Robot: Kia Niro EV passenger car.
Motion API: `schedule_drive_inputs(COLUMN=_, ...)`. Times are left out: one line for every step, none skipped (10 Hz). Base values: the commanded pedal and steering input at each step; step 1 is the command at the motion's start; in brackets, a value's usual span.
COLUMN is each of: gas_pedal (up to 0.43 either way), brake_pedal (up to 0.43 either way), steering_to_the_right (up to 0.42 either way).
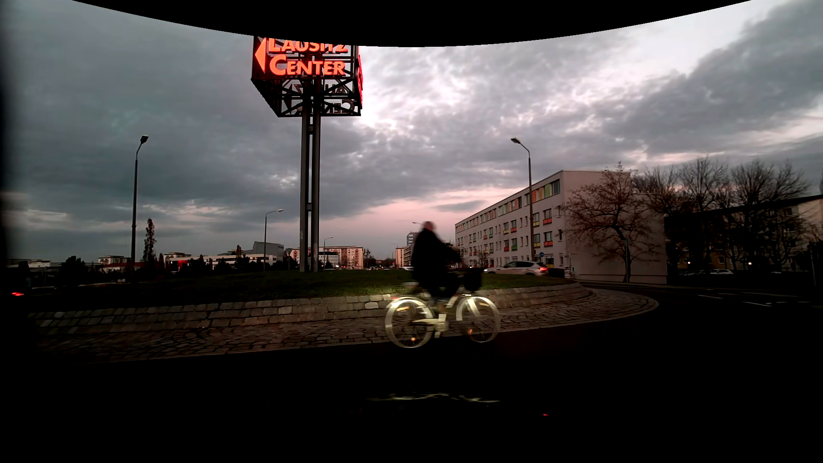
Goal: Follow the waypoints while adhering to traffic rules and regulations
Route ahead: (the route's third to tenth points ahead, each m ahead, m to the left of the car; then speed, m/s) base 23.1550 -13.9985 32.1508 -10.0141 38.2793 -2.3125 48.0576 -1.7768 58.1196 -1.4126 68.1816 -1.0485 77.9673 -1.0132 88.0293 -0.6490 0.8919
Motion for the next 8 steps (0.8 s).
schedule_drive_inputs(gas_pedal=0.240, brake_pedal=0.000, steering_to_the_right=0.302)
schedule_drive_inputs(gas_pedal=0.248, brake_pedal=0.000, steering_to_the_right=0.315)
schedule_drive_inputs(gas_pedal=0.248, brake_pedal=0.000, steering_to_the_right=0.333)
schedule_drive_inputs(gas_pedal=0.260, brake_pedal=0.000, steering_to_the_right=0.350)
schedule_drive_inputs(gas_pedal=0.260, brake_pedal=0.000, steering_to_the_right=0.366)
schedule_drive_inputs(gas_pedal=0.268, brake_pedal=0.000, steering_to_the_right=0.387)
schedule_drive_inputs(gas_pedal=0.268, brake_pedal=0.000, steering_to_the_right=0.404)
schedule_drive_inputs(gas_pedal=0.268, brake_pedal=0.000, steering_to_the_right=0.419)
